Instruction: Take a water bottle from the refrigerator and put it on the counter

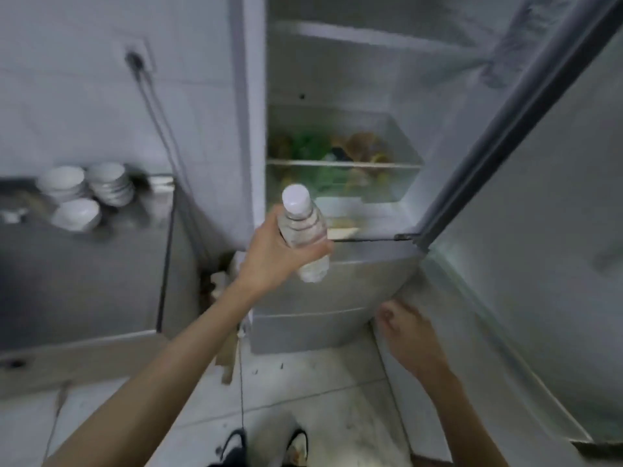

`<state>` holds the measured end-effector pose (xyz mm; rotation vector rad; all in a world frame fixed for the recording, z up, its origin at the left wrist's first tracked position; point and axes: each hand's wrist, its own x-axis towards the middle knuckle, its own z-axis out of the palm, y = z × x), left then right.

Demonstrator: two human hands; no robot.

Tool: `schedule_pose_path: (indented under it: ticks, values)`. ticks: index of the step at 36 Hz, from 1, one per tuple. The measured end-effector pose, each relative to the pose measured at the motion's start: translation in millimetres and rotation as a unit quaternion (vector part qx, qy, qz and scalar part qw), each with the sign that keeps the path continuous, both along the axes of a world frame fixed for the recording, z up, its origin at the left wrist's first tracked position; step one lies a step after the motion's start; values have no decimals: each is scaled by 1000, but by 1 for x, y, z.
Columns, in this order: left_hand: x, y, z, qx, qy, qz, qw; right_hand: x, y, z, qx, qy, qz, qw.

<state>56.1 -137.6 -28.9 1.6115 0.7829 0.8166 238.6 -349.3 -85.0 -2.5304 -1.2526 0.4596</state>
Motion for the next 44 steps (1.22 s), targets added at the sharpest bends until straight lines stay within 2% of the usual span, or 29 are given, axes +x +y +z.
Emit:
schedule_pose_path:
  ticks: [1, 3, 7, 10, 15, 16, 19, 22, 27, 30, 32, 35, 37, 40, 44]
  values:
    - [-26, -6, -14, -8, 24, 24, 999, -12, 5, -25, -83, 44, 45, 995]
    - [-67, -19, -37, -23, 57, 51, 997, -33, 7, -72, -190, 88, 102, 973]
    - [-152, -50, -77, -83, 125, 126, 981, -77, -7, -147, -332, 181, 134, 916]
    - [-212, -80, -108, -132, 147, 202, 959, -103, -23, -187, -420, 217, 152, 868]
    - [-292, -137, -131, -171, 169, 315, 918, -146, -27, -209, -528, 170, 181, 812]
    - [-326, -159, -137, -191, 174, 359, 897, -171, -19, -214, -547, 152, 212, 795]
    - [-368, -194, -141, -214, 184, 426, 860, -206, -1, -217, -543, 119, 245, 794]
    - [-430, -240, -146, -252, 177, 517, 799, -283, 30, -226, -518, 100, 320, 787]
    - [-516, -298, -161, -302, 151, 642, 689, -446, 88, -234, -510, 52, 477, 714]
    - [-565, -314, -175, -326, 129, 692, 631, -556, 117, -236, -488, 70, 525, 694]
    - [-598, -315, -182, -338, 116, 712, 604, -626, 133, -235, -463, 101, 543, 693]
    - [-656, -302, -188, -351, 96, 731, 578, -719, 158, -225, -435, 107, 570, 689]
    - [-696, -288, -189, -356, 84, 733, 573, -767, 177, -220, -427, 105, 581, 685]
    - [-759, -258, -184, -354, 80, 733, 576, -821, 207, -216, -421, 104, 575, 694]
    - [-841, -209, -169, -331, 81, 725, 599, -865, 243, -214, -433, 83, 548, 711]
